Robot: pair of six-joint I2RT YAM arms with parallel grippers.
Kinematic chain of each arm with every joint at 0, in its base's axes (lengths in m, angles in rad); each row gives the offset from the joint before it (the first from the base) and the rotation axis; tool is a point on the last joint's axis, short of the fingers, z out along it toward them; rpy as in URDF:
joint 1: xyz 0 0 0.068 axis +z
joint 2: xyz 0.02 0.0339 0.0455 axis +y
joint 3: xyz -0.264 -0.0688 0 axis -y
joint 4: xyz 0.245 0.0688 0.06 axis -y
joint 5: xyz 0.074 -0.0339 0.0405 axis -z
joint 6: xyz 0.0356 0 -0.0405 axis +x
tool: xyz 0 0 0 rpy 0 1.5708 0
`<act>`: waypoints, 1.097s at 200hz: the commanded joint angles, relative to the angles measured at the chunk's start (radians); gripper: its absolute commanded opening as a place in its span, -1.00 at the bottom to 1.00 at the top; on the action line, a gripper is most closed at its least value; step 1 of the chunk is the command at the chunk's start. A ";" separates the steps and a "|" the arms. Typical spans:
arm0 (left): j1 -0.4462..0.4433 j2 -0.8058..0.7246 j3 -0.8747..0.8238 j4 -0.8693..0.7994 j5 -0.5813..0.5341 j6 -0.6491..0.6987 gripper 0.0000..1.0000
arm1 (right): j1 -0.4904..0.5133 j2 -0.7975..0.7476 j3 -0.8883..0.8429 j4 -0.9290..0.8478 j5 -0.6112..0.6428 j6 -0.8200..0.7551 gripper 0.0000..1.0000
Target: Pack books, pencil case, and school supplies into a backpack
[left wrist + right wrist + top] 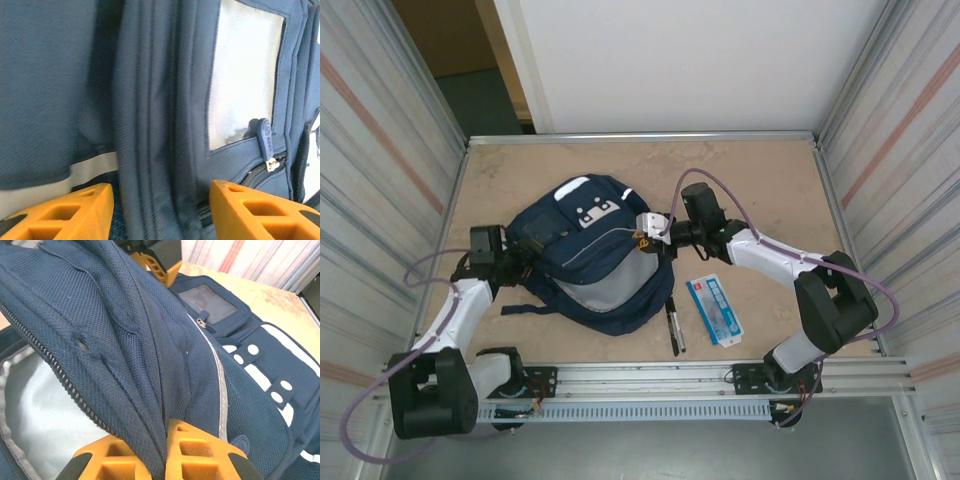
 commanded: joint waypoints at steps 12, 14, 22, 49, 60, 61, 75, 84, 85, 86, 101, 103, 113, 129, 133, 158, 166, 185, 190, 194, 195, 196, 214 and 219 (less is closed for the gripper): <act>0.003 0.047 0.029 0.069 0.083 -0.016 -0.27 | 0.026 -0.027 0.043 0.037 -0.097 0.032 -1.00; 0.003 0.048 0.028 0.071 0.084 -0.020 -0.34 | 0.026 -0.027 0.045 0.037 -0.092 0.032 -1.00; 0.004 0.043 0.022 0.075 0.081 -0.036 -0.60 | 0.027 -0.025 0.044 0.036 -0.069 0.032 -1.00; 0.007 -0.030 0.029 0.003 0.045 -0.032 -1.00 | 0.006 -0.008 0.026 0.083 0.003 0.013 -1.00; 0.007 -0.082 0.029 -0.049 0.020 -0.045 -1.00 | -0.008 0.020 0.042 0.081 0.029 -0.016 -1.00; 0.008 -0.088 0.029 -0.054 0.019 -0.047 -1.00 | -0.009 0.023 0.044 0.080 0.032 -0.021 -1.00; 0.008 -0.148 0.009 -0.094 0.004 -0.096 -1.00 | -0.028 0.066 0.088 0.047 0.053 -0.068 -1.00; 0.009 -0.178 -0.005 -0.105 0.006 -0.122 -1.00 | -0.038 0.094 0.112 0.039 0.064 -0.098 -1.00; 0.009 -0.181 -0.006 -0.107 0.006 -0.122 -1.00 | -0.038 0.098 0.115 0.041 0.067 -0.102 -1.00; 0.008 -0.184 -0.008 -0.108 0.007 -0.124 -1.00 | -0.039 0.102 0.117 0.041 0.071 -0.106 -1.00; 0.008 -0.221 -0.005 -0.173 -0.021 -0.123 -1.00 | -0.039 0.152 0.163 0.049 0.124 -0.167 -1.00; 0.009 -0.225 -0.004 -0.187 -0.028 -0.124 -1.00 | -0.039 0.161 0.172 0.048 0.127 -0.183 -1.00; 0.008 -0.249 0.002 -0.243 -0.061 -0.155 -1.00 | -0.039 0.207 0.223 0.041 0.156 -0.231 -0.98; 0.008 -0.275 -0.011 -0.267 -0.087 -0.258 -1.00 | -0.043 0.282 0.324 -0.004 0.202 -0.302 -0.93; 0.008 -0.277 -0.014 -0.269 -0.089 -0.285 -1.00 | -0.045 0.301 0.344 -0.006 0.214 -0.318 -0.91; 0.005 -0.279 -0.026 -0.272 -0.061 -0.376 -1.00 | -0.063 0.359 0.372 0.103 0.276 -0.275 -0.53; -0.006 -0.279 -0.027 -0.272 -0.067 -0.409 -1.00 | -0.061 0.354 0.355 0.141 0.324 -0.219 -0.41; -0.034 -0.282 -0.030 -0.273 -0.099 -0.473 -1.00 | -0.057 0.301 0.282 0.186 0.432 -0.043 -0.19; -0.039 -0.283 -0.033 -0.273 -0.105 -0.494 -1.00 | -0.052 0.278 0.248 0.215 0.453 0.002 -0.16; -0.043 -0.287 -0.037 -0.271 -0.106 -0.510 -1.00 | -0.049 0.257 0.216 0.232 0.467 0.039 -0.15; -0.045 -0.287 -0.037 -0.270 -0.106 -0.515 -1.00 | -0.049 0.251 0.207 0.237 0.471 0.047 -0.14; -0.047 -0.288 -0.038 -0.269 -0.107 -0.518 -1.00 | -0.048 0.245 0.200 0.242 0.476 0.055 -0.14; -0.077 -0.307 -0.064 -0.237 -0.138 -0.608 -1.00 | 0.005 0.160 0.097 0.332 0.838 0.332 -0.10; -0.086 -0.309 -0.069 -0.218 -0.149 -0.628 -1.00 | 0.019 0.140 0.085 0.304 0.939 0.427 -0.04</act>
